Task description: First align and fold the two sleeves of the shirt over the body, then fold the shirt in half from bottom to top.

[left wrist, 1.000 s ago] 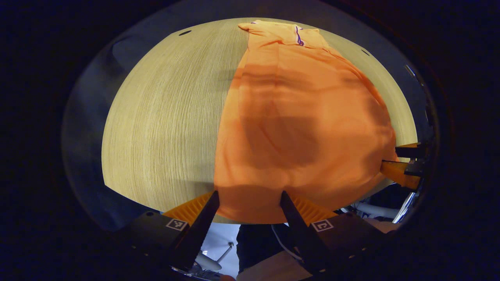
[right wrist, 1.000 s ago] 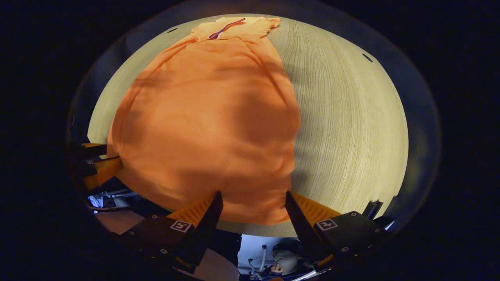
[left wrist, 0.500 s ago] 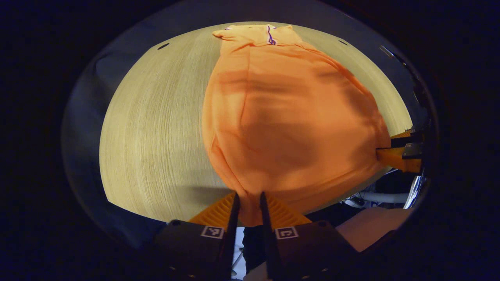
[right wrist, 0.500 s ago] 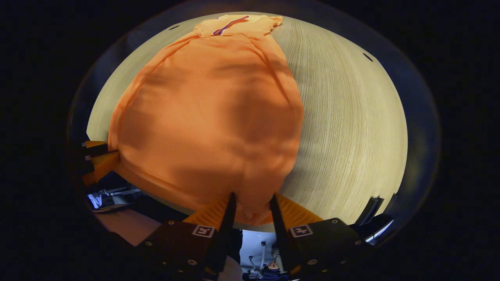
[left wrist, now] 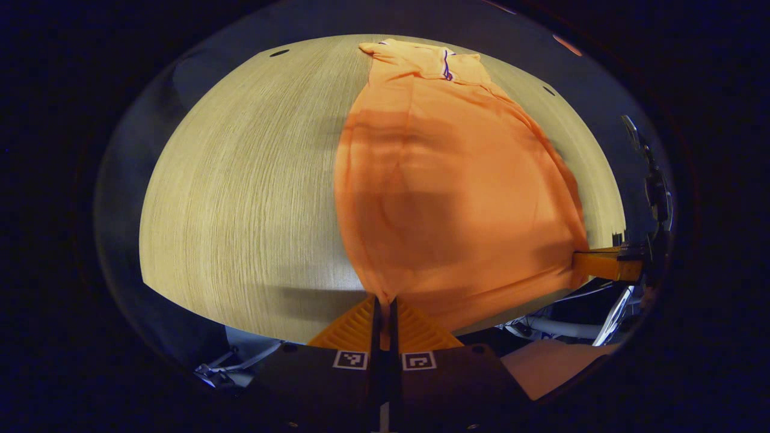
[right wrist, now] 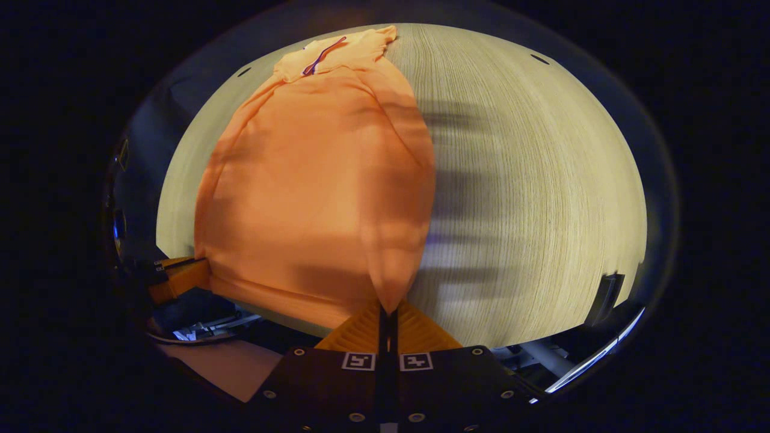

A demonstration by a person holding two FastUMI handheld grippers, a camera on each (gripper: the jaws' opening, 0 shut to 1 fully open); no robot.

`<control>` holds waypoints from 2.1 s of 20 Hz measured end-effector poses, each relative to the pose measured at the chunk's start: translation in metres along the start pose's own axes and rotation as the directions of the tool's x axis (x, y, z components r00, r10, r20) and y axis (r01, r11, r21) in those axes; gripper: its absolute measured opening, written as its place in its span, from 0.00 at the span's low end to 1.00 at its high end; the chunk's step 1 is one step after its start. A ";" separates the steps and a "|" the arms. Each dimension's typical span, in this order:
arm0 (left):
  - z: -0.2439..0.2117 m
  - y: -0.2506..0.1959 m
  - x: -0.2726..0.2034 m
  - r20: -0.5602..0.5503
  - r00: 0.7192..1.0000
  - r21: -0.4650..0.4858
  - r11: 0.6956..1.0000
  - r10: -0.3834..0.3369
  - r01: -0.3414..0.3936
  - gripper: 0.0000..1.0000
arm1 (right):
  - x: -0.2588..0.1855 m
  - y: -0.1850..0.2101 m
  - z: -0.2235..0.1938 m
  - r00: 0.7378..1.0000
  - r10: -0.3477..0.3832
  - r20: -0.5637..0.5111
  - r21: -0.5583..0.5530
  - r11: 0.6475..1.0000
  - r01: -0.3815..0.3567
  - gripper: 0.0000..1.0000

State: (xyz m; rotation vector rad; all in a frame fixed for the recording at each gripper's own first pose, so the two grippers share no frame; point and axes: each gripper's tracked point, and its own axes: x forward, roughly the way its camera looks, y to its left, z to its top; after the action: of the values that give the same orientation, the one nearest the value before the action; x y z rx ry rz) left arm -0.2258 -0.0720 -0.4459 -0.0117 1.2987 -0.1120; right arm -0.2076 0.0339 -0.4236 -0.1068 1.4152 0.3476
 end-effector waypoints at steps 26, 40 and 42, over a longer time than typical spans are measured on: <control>0.296 -0.002 -0.114 0.448 0.883 0.076 0.990 -0.143 0.122 0.06 | -0.142 0.011 0.260 0.900 0.053 0.433 0.046 0.996 -0.081 0.00; 0.462 0.022 -0.051 0.524 0.851 0.100 0.995 -0.044 -0.010 0.06 | -0.098 -0.017 0.416 0.852 -0.015 0.524 0.109 0.993 -0.049 0.00; 0.474 0.024 -0.025 0.508 0.861 0.116 0.993 -0.029 -0.035 0.06 | -0.072 -0.021 0.434 0.857 -0.033 0.514 0.128 0.991 -0.038 0.01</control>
State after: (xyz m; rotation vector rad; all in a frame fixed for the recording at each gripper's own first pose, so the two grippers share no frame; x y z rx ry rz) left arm 0.2248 -0.0716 -0.2959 0.0616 0.7568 -0.1730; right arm 0.2017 0.1218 -0.2865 0.0955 0.8988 0.2560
